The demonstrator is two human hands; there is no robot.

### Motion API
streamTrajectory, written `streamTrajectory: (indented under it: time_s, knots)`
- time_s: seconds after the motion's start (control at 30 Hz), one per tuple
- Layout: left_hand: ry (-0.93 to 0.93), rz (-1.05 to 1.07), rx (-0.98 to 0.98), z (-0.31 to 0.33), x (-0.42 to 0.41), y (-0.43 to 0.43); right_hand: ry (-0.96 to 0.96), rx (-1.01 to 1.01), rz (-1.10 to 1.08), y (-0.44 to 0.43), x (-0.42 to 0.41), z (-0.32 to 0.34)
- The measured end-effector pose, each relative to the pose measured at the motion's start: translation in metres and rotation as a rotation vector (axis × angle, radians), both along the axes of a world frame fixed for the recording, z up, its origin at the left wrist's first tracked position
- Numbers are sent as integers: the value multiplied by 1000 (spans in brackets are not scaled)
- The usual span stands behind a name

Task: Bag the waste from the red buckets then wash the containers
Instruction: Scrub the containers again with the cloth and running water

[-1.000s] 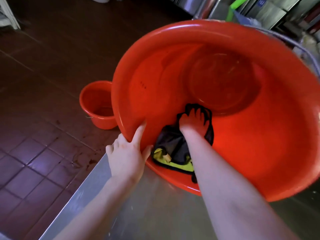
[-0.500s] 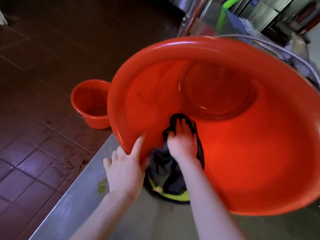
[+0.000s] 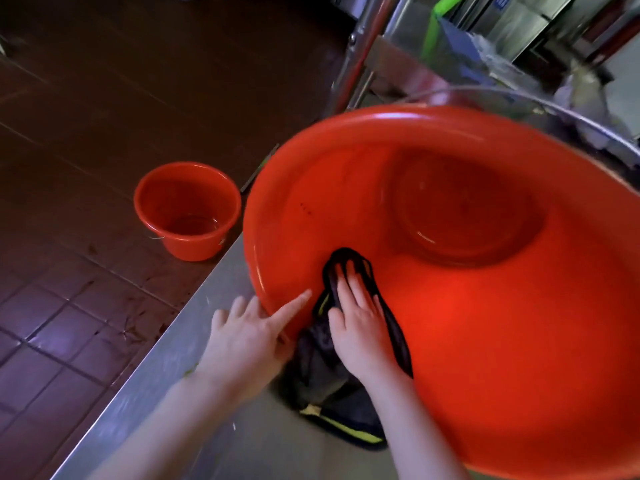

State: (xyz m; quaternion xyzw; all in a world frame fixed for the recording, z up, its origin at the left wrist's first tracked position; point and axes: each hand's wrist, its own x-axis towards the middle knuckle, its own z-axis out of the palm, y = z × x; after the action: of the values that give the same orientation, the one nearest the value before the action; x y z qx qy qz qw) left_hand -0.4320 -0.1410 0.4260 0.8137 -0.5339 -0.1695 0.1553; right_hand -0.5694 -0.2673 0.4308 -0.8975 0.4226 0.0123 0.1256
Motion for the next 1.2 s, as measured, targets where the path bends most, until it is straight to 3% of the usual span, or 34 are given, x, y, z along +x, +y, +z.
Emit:
streamTrajectory:
  time_s: [0.13, 0.2, 0.33, 0.53, 0.63, 0.8, 1.03, 1.2]
  knots:
    - [-67, 41, -521, 27, 43, -2, -8, -8, 42, -15, -12, 0]
    - [-33, -2, -620, 37, 60, -11, 33, 12, 56, -22, -16, 0]
    - [74, 2, -629, 48, 60, -26, 68, 61, 69, -36, -19, 3]
    - [137, 66, -560, 49, 49, -27, 185, 25, -409, -82, -4, -4]
    - [195, 46, -544, 43, 39, -18, 185, 41, -529, -112, 8, -4]
    - [312, 137, -483, 27, 24, -18, 258, 7, -469, -105, 2, 7]
    - [431, 95, -385, 13, 5, -22, 144, -8, -347, 31, -13, 10]
    - [527, 64, -340, 7, -2, -22, 127, -8, -481, -16, -10, 7]
